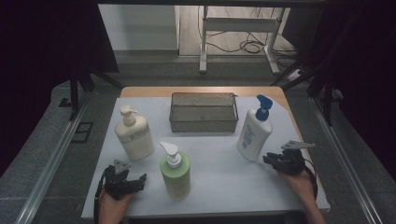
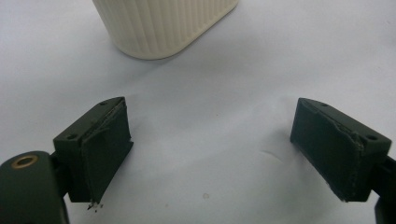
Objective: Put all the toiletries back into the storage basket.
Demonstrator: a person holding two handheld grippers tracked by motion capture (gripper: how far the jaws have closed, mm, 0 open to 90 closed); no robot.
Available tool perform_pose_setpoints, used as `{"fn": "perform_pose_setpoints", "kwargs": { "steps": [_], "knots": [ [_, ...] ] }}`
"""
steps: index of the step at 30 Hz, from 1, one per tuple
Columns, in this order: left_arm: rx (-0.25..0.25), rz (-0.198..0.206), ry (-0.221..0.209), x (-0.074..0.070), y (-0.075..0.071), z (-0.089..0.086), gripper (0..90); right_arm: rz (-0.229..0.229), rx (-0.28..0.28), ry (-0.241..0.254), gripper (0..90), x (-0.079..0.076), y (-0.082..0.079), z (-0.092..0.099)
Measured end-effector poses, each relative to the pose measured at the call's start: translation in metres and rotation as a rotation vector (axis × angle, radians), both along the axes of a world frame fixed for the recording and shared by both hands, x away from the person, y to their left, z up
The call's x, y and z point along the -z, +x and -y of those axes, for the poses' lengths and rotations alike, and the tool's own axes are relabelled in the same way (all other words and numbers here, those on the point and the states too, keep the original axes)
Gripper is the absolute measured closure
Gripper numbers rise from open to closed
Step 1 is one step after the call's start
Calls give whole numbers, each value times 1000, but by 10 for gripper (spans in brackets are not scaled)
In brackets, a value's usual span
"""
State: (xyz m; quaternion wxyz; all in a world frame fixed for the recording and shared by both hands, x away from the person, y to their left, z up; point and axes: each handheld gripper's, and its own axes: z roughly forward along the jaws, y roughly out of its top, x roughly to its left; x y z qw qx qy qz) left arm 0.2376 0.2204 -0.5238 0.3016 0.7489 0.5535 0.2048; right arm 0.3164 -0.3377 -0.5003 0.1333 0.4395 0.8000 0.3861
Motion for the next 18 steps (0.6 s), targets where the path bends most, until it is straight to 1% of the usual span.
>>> {"fn": "perform_pose_setpoints", "kwargs": {
  "steps": [5, 6, 7, 8, 11, 12, 15, 18],
  "knots": [
    [0, 0, 0, 0, 0, 0, 119, 17, 12, 1, 533, -5, -5, 0],
    [0, 0, 0, 0, 0, 0, 119, 24, 10, -1, 512, -6, -6, -1],
    [0, 0, 0, 0, 0, 0, 119, 24, 10, -1, 512, -6, -6, -1],
    [0, 0, 0, 0, 0, 0, 119, 37, -7, -2, 470, -10, -7, -3],
    [0, -1, -1, 0, 0, 0, 119, 55, -22, -7, 430, -15, -10, -7],
    [0, 0, 0, 0, 0, 0, 119, 61, -24, -12, 403, -17, -10, -9],
    [0, -1, -1, 0, 0, 0, 119, 70, -30, -25, 389, -20, -12, -12],
    [0, 0, 0, 0, 0, 0, 119, 82, -38, -31, 346, -26, -12, -17]
  ]
}}
